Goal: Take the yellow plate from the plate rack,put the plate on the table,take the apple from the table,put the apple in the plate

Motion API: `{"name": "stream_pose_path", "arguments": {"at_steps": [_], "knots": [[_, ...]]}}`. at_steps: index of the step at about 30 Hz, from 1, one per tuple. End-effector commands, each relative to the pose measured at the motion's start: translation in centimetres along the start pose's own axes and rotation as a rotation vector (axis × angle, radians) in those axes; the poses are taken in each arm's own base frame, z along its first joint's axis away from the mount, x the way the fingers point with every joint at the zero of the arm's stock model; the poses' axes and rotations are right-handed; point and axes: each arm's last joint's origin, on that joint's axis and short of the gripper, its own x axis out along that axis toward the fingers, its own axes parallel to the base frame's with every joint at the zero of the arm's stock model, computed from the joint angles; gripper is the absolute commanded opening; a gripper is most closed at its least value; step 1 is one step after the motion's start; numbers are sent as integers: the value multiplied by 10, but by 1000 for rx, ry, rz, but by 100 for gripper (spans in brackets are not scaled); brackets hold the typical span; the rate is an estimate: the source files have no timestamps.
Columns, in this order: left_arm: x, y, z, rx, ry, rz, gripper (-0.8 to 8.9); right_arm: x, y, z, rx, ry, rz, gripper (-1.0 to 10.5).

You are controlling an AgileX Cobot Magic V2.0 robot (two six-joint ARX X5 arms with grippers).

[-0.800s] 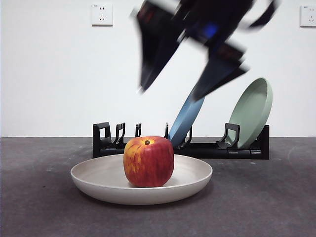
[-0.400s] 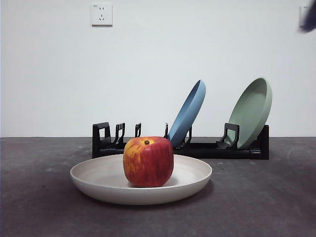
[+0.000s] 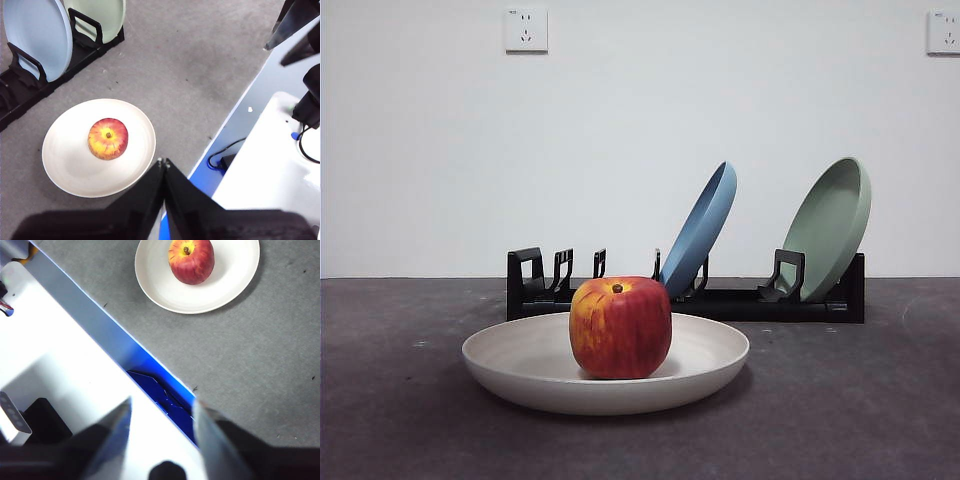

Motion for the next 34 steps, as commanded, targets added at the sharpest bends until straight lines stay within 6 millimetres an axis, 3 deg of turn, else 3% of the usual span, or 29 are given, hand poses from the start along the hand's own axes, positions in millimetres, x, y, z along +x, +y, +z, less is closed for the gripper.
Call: {"name": "stream_pose_path", "arguments": {"at_steps": [1, 25, 29, 34], "knots": [[0, 0, -1, -3, 7, -1, -9, 2, 0, 0, 23, -1, 1, 0], [0, 0, -1, 3, -1, 10, -3, 2, 0, 0, 40, 0, -2, 0], [-3, 12, 8, -11, -110, 169, -3, 2, 0, 0, 40, 0, -1, 0], [-17, 44, 25, -5, -323, 339, -3, 2, 0, 0, 40, 0, -2, 0]]}}
